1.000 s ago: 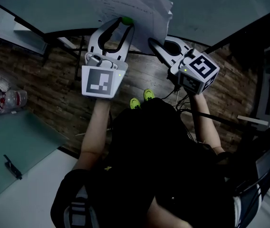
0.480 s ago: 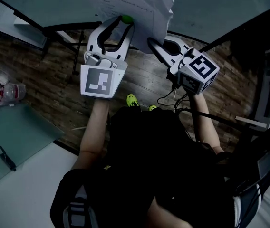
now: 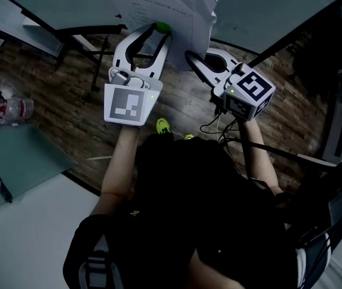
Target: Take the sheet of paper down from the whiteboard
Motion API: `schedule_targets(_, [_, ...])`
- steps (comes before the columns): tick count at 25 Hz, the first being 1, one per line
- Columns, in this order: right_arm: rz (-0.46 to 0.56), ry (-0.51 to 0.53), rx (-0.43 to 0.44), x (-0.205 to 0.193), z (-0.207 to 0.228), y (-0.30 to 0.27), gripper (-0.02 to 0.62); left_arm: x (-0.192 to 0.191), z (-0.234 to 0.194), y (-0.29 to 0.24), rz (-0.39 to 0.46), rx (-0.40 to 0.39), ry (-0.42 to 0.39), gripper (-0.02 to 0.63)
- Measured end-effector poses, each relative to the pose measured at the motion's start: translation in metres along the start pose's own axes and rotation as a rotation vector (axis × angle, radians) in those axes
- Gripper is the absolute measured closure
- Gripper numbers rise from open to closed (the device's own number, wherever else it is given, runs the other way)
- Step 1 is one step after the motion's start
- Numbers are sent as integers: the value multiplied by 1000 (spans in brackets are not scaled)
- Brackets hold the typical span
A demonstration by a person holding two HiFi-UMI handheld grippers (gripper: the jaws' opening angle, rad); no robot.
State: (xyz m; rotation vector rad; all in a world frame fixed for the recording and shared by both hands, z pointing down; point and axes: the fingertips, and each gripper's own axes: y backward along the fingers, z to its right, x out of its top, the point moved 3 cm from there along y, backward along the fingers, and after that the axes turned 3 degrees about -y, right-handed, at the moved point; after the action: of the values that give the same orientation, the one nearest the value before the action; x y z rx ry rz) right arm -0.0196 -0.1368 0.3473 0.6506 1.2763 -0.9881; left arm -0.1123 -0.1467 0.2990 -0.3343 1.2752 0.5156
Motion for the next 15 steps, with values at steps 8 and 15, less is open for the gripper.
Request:
schedule_targets(8, [15, 33, 55, -16, -3, 114, 597, 34, 116, -5, 15, 34, -44, 468])
schedule_targets(15, [15, 47, 89, -42, -19, 170, 597, 36, 184, 13, 16, 58, -48, 468])
